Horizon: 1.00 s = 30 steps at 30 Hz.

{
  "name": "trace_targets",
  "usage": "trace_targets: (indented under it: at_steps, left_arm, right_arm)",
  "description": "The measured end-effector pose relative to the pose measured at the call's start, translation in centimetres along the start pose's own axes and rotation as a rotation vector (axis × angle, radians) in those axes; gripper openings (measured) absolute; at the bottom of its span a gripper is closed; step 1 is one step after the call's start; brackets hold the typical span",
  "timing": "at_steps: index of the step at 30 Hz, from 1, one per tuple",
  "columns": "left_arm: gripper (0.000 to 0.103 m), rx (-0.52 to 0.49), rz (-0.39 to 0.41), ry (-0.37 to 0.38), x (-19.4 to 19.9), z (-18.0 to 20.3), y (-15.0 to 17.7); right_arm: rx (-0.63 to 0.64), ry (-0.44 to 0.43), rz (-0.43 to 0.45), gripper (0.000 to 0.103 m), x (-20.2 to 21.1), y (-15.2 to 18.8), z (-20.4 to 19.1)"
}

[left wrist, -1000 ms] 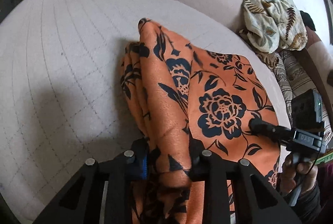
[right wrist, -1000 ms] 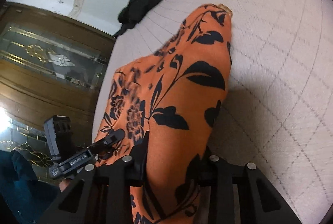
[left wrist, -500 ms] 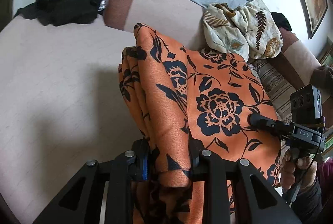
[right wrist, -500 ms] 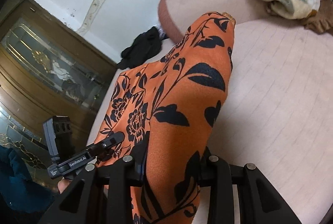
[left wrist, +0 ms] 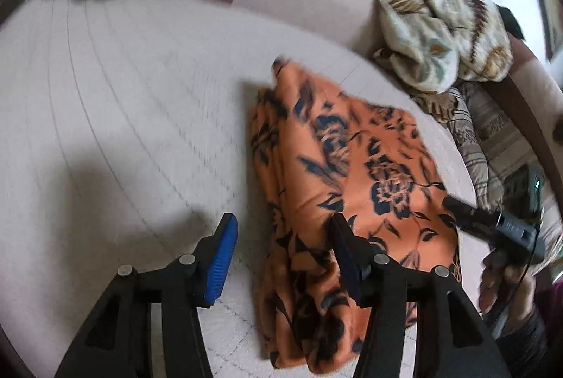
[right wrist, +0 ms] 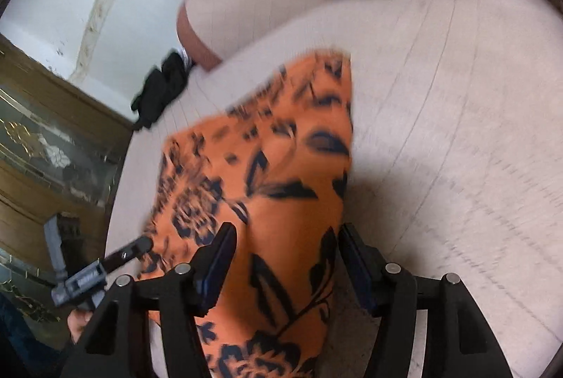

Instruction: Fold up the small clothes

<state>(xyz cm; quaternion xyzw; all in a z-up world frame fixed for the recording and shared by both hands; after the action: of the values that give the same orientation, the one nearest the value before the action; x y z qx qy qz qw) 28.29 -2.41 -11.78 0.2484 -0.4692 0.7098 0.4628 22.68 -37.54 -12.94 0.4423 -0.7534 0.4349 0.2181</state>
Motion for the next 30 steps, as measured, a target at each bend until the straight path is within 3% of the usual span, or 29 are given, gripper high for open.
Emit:
trace_targets:
  at_steps: [4, 6, 8, 10, 11, 13, 16, 18, 19, 21, 25, 27, 30]
  left_arm:
    - [0.056, -0.056, 0.027, 0.038, 0.5, 2.4, -0.2]
    - [0.056, -0.066, 0.010, -0.001, -0.6, 2.0, -0.1]
    - [0.056, -0.024, -0.045, -0.079, -2.4, 0.5, -0.1]
    - [0.056, 0.061, -0.081, -0.040, -2.8, -0.5, -0.4]
    - [0.056, 0.079, -0.062, -0.018, -2.1, -0.5, -0.8]
    - [0.058, 0.032, 0.004, -0.022, -1.0, 0.2, -1.6]
    - [0.059, 0.012, -0.020, -0.056, -2.5, 0.4, -2.5]
    - [0.062, 0.096, -0.089, -0.094, -4.4, -1.3, -2.9]
    - [0.062, 0.172, -0.099, -0.054, -4.2, -2.2, -2.7]
    - [0.062, 0.181, -0.064, -0.057, -2.8, -2.1, -2.5]
    - [0.063, 0.079, 0.018, -0.073, 1.3, -0.6, -0.9]
    - [0.064, 0.043, 0.045, -0.084, 3.4, 0.1, 0.8]
    - [0.075, 0.000, 0.098, -0.113, 5.5, 1.3, 3.4]
  right_arm:
    - [0.042, -0.013, 0.104, 0.069, 2.4, -1.7, -2.6]
    - [0.060, -0.056, 0.091, 0.074, 2.0, -1.9, -3.7]
    - [0.059, -0.072, 0.023, 0.075, -0.1, -2.0, -4.3]
    - [0.034, -0.034, -0.038, 0.075, -2.2, -1.5, -4.1]
    - [0.038, -0.036, -0.026, 0.075, -2.0, -1.3, -4.3]
    - [0.054, -0.085, 0.002, 0.075, -1.2, -1.0, -5.0]
    - [0.077, -0.086, 0.001, 0.075, -1.7, -1.1, -5.7]
    - [0.032, -0.076, -0.046, 0.075, -2.9, -0.8, -4.4]
    - [-0.010, -0.084, -0.040, 0.075, -3.1, -0.7, -4.0]
    - [-0.012, -0.101, -0.009, 0.075, -2.2, -0.8, -4.5]
    - [0.049, -0.075, 0.060, 0.075, 1.3, 0.7, -6.9]
    - [0.059, -0.043, 0.094, 0.075, 3.2, 2.4, -8.0]
    - [0.061, 0.030, 0.125, 0.082, 5.6, 6.6, -9.2]
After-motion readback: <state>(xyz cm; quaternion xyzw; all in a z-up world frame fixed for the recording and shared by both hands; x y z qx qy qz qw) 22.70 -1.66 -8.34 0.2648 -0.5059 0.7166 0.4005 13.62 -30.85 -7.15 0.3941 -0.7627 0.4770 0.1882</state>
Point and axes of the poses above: each gripper's, at about its wrist camera, not at the fingertips, and x roughly against the way its jaws point, z to its right, y to its underside, the point moved 2 cm from there along -x, roughly the way its jaws point, and after that the axes turned 7 degrees about x, right-handed, at the moved point
